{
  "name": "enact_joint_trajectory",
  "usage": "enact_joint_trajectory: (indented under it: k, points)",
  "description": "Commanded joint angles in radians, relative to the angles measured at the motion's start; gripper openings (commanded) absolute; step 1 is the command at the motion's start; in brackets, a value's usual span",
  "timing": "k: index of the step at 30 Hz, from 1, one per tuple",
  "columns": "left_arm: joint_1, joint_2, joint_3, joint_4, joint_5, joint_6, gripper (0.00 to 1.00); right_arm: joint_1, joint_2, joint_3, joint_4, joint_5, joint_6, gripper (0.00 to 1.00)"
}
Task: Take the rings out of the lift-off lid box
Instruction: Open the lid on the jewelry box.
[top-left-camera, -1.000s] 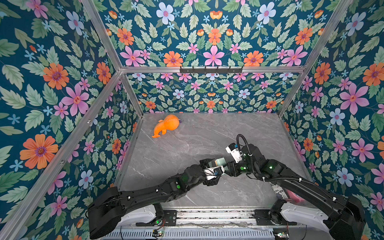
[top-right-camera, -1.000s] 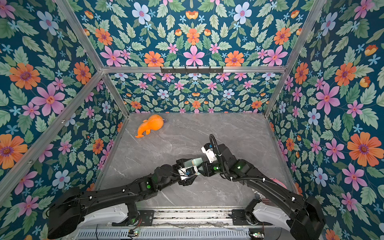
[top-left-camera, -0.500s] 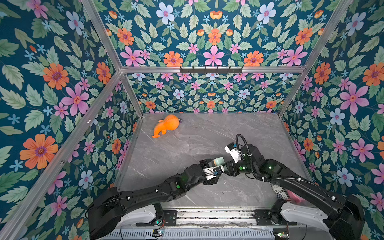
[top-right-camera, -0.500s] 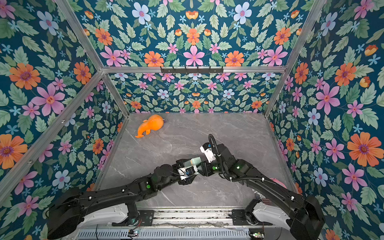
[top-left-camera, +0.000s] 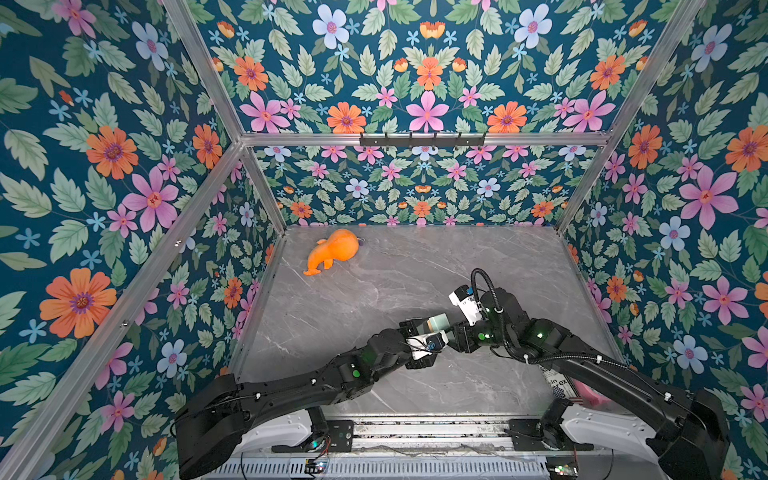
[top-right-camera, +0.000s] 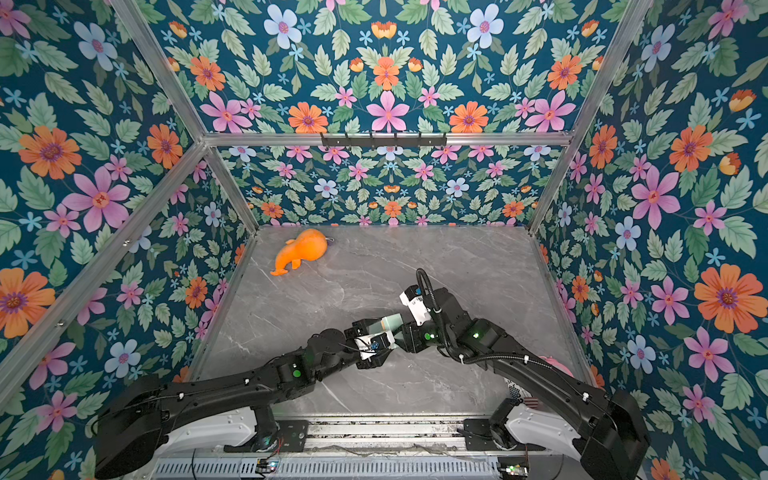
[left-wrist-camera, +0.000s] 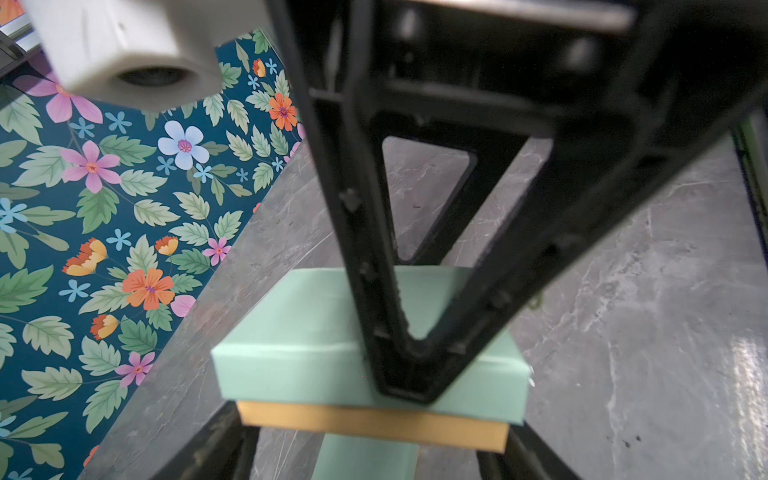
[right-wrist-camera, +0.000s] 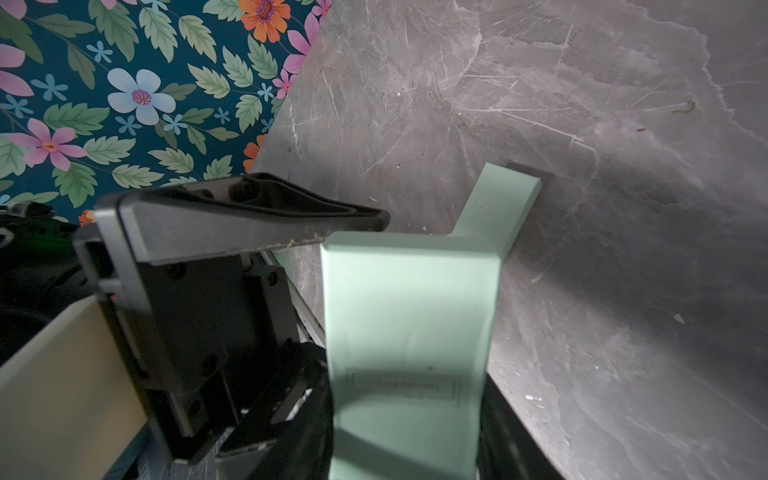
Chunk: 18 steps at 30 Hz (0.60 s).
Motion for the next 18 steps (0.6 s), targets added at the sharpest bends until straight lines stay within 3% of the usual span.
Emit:
enact_joint_trajectory:
  k: [1, 13, 18]
  points:
    - [0.008, -0.005, -0.014, 0.012, -0.060, -0.003, 0.64, 0.002, -0.016, 0.001, -0.016, -0.016, -0.002, 0.42]
    - [0.014, 0.028, -0.036, 0.006, -0.112, 0.001, 0.59, 0.002, -0.064, 0.010, -0.061, 0.023, -0.015, 0.42]
    - [0.013, 0.052, -0.030, 0.031, -0.126, -0.036, 0.59, -0.001, -0.094, 0.012, -0.114, 0.129, -0.018, 0.42]
